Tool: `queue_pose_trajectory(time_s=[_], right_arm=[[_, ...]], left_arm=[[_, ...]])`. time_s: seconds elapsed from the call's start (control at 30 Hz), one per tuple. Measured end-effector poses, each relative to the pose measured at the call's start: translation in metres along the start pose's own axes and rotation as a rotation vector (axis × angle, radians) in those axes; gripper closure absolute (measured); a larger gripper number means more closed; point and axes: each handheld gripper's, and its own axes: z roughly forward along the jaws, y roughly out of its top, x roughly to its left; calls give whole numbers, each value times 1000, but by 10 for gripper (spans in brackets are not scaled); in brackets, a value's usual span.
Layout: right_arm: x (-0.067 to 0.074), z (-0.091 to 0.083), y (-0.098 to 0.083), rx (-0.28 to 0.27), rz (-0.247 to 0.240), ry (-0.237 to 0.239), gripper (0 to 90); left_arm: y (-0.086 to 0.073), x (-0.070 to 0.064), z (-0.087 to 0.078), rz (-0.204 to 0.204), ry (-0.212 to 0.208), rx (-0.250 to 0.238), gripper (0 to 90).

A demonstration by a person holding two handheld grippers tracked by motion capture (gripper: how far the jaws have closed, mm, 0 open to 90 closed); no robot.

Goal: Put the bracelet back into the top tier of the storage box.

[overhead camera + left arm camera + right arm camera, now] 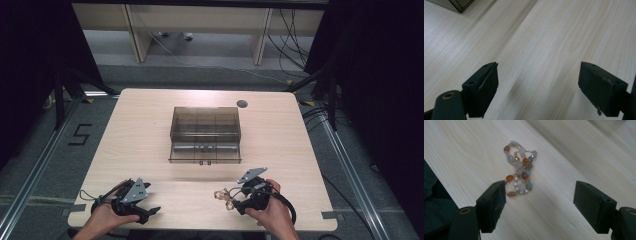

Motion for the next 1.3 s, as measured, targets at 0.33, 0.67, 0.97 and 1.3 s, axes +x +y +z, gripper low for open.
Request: queue_pose_trajectory(time_s=[0.33,0.67,0.97,1.3], right_arm=[[4,5,11,53,-13,13,269],[10,18,26,112,-74,28,286],[12,27,35,148,-89,40,352],[13,36,40,183,-106,42,449]], left_arm=[[0,0,0,-1,0,0,164],[0,0,0,-1,-6,-5,164],[0,0,0,-1,-2,-7,164],[0,0,0,-1,1,-6,164]])
